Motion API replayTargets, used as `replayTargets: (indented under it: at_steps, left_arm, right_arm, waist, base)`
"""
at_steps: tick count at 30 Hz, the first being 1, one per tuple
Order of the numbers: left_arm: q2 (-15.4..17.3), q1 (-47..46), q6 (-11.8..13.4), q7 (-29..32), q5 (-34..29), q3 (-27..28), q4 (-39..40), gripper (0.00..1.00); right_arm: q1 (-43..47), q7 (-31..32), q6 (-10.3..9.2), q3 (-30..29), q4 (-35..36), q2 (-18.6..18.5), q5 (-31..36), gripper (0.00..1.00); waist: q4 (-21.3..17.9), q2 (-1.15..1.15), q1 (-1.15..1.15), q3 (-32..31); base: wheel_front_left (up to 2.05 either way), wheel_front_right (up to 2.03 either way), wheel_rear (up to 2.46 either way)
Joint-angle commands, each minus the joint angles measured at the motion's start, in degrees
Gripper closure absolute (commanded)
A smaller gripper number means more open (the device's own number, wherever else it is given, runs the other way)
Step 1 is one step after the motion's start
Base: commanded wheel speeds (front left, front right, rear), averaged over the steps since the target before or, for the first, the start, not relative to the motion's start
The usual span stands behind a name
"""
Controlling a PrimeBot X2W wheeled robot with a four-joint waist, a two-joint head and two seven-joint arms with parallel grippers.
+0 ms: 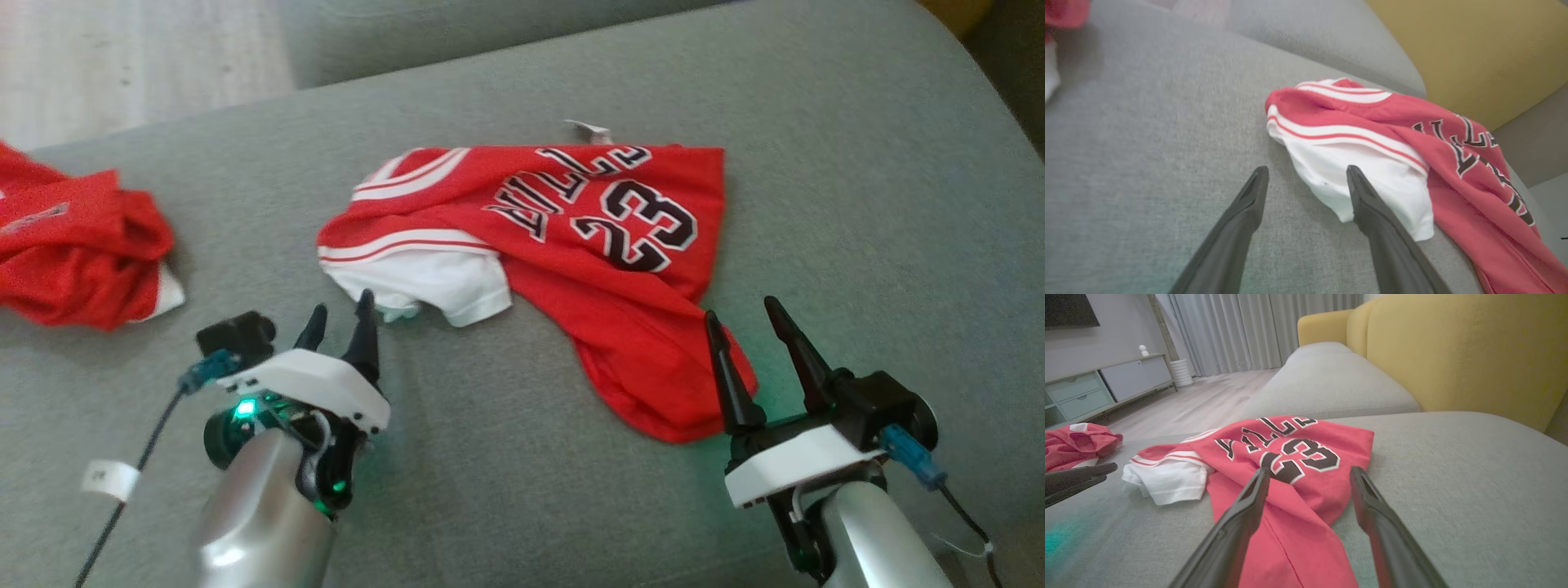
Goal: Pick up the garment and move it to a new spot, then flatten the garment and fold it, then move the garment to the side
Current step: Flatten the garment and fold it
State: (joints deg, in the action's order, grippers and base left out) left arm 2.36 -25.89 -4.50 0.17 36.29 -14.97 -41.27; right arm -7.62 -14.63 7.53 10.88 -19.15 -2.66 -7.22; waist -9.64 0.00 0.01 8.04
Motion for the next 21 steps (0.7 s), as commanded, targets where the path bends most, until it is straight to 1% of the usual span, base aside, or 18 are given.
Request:
replayTargets:
  at_steps: [1,3,4,6,10,12,13,14,18,21]
  left_arm:
    - [0.5,-2.8,0.4,0.7,2.8,2.1,-0.3,0.0]
    - [0.5,-4.0,0.7,1.3,5.5,2.6,-2.7,0.0]
    - [0.5,-4.5,0.3,1.3,6.5,2.5,-3.4,0.0]
    - [0.5,-5.1,-0.4,2.0,10.5,2.5,-4.9,0.0]
    - [0.5,-6.2,-1.3,1.9,13.4,0.4,-7.2,0.0]
    - [0.5,-6.5,-1.9,2.4,15.9,-0.9,-7.7,0.0]
    - [0.5,-6.7,-2.1,2.6,16.9,-1.7,-7.9,0.59]
    - [0.5,-6.9,-2.3,2.4,17.6,-2.7,-7.9,1.0]
    - [0.5,-7.7,-2.8,0.5,20.0,-5.1,-7.1,1.0]
    - [0.7,-8.7,-2.9,-0.4,21.9,-6.1,-3.3,1.0]
  right_arm:
    - [-1.7,-0.4,-0.04,1.4,1.9,-0.2,-0.3,0.0]
    - [-1.8,-0.4,-0.04,1.5,1.8,-0.2,-0.3,0.0]
    - [-1.8,-0.4,-0.04,1.6,1.8,-0.2,-0.3,0.0]
    - [-1.8,-0.4,-0.04,1.8,1.6,-0.2,-0.3,0.0]
    - [-1.8,-0.4,-0.04,2.6,1.4,-0.2,-0.3,0.0]
    - [-1.9,-0.4,-0.04,2.9,1.4,-0.2,-0.4,0.0]
    - [-2.0,-0.4,-0.04,2.9,1.5,-0.2,-0.5,0.0]
    - [-2.0,-0.4,-0.04,3.0,1.5,-0.2,-0.5,0.0]
    - [-1.9,-0.4,-0.04,2.8,1.3,-0.2,-0.7,0.0]
    - [-1.3,-0.4,-0.04,2.1,1.2,-0.2,-0.4,0.0]
  waist:
    - [-1.8,0.0,-0.01,1.4]
    - [-2.5,0.0,-0.01,1.7]
    - [-2.8,0.0,-0.01,1.8]
    - [-3.4,0.0,-0.01,1.8]
    - [-4.4,0.0,-0.01,1.7]
    - [-4.7,0.0,-0.01,1.9]
    - [-4.8,0.0,-0.01,2.0]
    - [-4.8,0.0,-0.01,1.9]
    - [-4.6,0.0,-0.01,1.2]
    - [-3.7,0.0,-0.01,0.1]
  base:
    - [0.0,0.0,0.0]
    - [0.0,0.0,0.0]
    - [0.0,0.0,0.0]
    - [0.0,0.0,0.0]
    - [0.0,0.0,0.0]
    - [0.0,0.0,0.0]
    - [0.0,0.0,0.0]
    - [0.0,0.0,0.0]
    - [0.0,0.0,0.0]
    - [0.0,0.0,0.0]
